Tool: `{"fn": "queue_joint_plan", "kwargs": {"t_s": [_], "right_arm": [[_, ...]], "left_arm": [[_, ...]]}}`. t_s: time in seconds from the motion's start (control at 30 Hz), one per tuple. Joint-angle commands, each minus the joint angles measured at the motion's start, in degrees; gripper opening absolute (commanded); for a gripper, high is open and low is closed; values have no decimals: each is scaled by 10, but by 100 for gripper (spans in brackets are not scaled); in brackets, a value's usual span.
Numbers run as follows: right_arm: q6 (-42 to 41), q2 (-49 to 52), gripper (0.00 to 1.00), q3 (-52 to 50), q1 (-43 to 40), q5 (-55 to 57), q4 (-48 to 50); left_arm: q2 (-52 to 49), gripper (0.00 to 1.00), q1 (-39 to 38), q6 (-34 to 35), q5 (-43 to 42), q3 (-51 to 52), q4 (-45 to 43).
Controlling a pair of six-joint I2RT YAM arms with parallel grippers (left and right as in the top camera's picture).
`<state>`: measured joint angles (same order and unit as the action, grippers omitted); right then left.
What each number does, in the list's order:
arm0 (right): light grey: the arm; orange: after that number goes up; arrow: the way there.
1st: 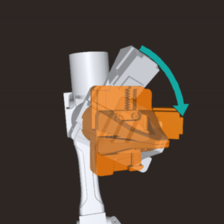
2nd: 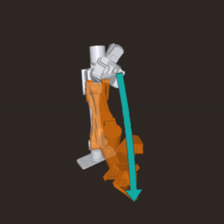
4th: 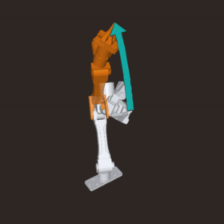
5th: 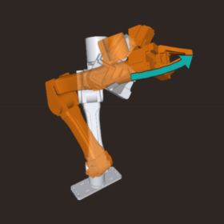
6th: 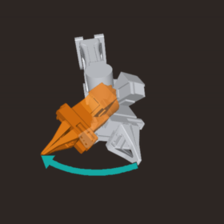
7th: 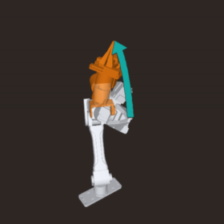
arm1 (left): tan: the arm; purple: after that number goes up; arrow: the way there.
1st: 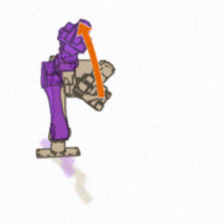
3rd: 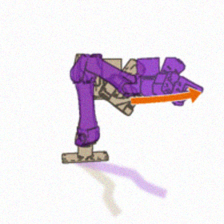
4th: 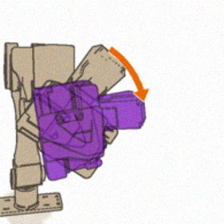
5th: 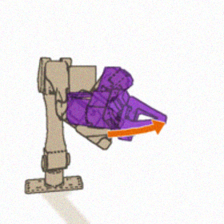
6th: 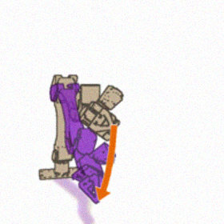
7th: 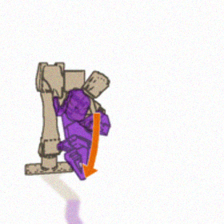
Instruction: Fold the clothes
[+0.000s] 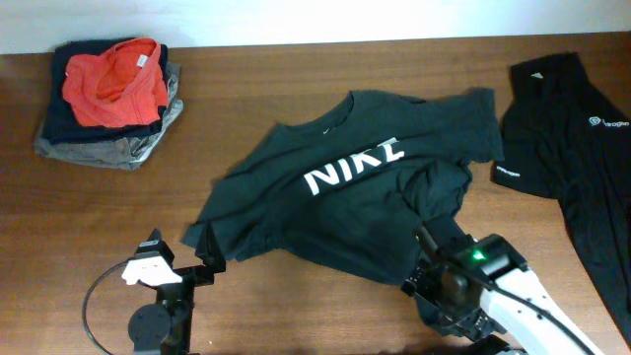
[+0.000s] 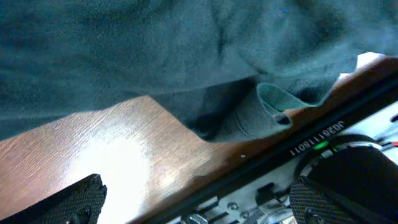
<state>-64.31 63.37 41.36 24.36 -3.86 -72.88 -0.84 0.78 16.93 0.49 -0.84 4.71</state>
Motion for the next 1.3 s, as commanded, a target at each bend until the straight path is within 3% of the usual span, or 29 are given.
{"fn": "queue_joint_plan", "kwargs": {"t_s": [0.0, 0.33, 0.7, 1.13, 1.2, 1.27], "right_arm": [[-7, 37, 99, -6, -1, -2, 12], [-40, 145, 99, -7, -1, 14, 29], [-51, 170, 99, -7, -1, 46, 37], [165, 170, 100, -7, -1, 45, 168], [176, 170, 95, -7, -1, 45, 168], [179, 170, 84, -7, -1, 45, 164]], "left_arm": [[4, 99, 3, -7, 2, 3, 1], [4, 99, 3, -7, 2, 3, 1], [4, 99, 3, -7, 2, 3, 1], [4, 99, 3, -7, 2, 3, 1], [4, 99, 3, -7, 2, 3, 1], [4, 100, 3, -7, 2, 3, 1]]}}
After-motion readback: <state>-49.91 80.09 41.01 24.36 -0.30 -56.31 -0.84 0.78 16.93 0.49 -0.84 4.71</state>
